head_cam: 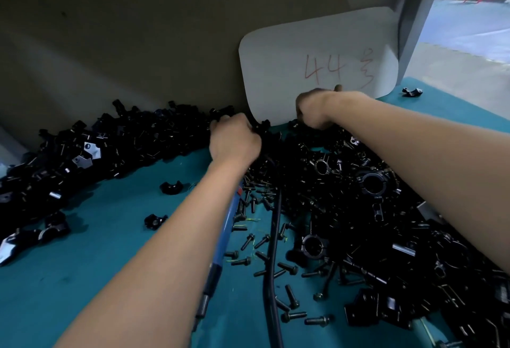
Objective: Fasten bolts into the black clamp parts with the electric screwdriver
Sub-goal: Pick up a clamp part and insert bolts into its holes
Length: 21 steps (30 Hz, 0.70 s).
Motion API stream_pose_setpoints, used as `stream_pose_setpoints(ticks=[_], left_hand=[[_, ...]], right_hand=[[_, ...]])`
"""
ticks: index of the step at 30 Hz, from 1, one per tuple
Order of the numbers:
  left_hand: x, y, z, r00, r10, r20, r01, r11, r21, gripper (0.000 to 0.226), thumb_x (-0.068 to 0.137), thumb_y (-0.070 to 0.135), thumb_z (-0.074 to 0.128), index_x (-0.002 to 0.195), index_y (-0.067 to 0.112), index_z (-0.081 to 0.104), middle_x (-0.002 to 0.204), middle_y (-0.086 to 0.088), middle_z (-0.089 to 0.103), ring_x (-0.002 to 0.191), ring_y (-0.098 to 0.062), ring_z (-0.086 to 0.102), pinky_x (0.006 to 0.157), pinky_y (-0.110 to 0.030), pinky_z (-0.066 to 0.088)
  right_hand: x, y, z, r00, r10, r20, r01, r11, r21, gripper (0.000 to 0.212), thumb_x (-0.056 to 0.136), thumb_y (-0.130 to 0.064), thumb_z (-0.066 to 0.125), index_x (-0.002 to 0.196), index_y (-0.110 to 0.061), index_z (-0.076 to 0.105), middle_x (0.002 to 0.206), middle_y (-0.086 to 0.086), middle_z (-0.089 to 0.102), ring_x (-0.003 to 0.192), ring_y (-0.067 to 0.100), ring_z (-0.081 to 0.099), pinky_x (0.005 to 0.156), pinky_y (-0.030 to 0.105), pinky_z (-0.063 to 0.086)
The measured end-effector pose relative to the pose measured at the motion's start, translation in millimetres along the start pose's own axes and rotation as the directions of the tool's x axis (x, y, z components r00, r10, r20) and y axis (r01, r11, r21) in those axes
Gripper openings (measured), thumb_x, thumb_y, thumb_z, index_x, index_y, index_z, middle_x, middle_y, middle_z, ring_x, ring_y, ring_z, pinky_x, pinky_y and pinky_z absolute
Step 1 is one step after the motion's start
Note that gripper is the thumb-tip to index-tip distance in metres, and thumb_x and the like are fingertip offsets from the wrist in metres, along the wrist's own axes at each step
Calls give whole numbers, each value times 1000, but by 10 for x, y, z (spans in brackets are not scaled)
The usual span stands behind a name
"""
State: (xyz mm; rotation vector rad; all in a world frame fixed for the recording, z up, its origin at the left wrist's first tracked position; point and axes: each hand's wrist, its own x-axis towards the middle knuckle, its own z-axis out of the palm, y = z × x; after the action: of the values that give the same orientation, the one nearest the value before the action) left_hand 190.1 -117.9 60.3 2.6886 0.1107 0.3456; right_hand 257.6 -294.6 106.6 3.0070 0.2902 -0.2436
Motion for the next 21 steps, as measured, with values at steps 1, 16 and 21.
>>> stream_pose_setpoints(ticks=[1,16,21], left_hand=[[78,-91,-8,998,-18,62,13,996,87,39,92,11,50,129,13,64,134,-18,58,125,-40,47,105,-38,40],[451,-422,91,980,91,179,-103,993,54,43,100,22,62,139,12,45,130,-15,58,121,-35,55,88,-38,47],[522,-392,191,972,43,231,-56,997,52,29,101,20,62,129,17,54,130,-13,60,116,-29,58,86,-32,45]], right_hand=[[-9,-28,-33,1000,-24,8,24,1000,13,22,98,-1,48,114,-8,61,116,16,63,98,33,56,104,54,44],[60,-421,54,966,110,-233,-14,926,376,16,99,-2,53,85,-11,52,90,11,52,76,26,50,76,36,46],[121,-603,153,964,203,-171,-85,846,526,22,96,-11,57,76,-7,48,81,11,55,63,23,50,51,26,36]])
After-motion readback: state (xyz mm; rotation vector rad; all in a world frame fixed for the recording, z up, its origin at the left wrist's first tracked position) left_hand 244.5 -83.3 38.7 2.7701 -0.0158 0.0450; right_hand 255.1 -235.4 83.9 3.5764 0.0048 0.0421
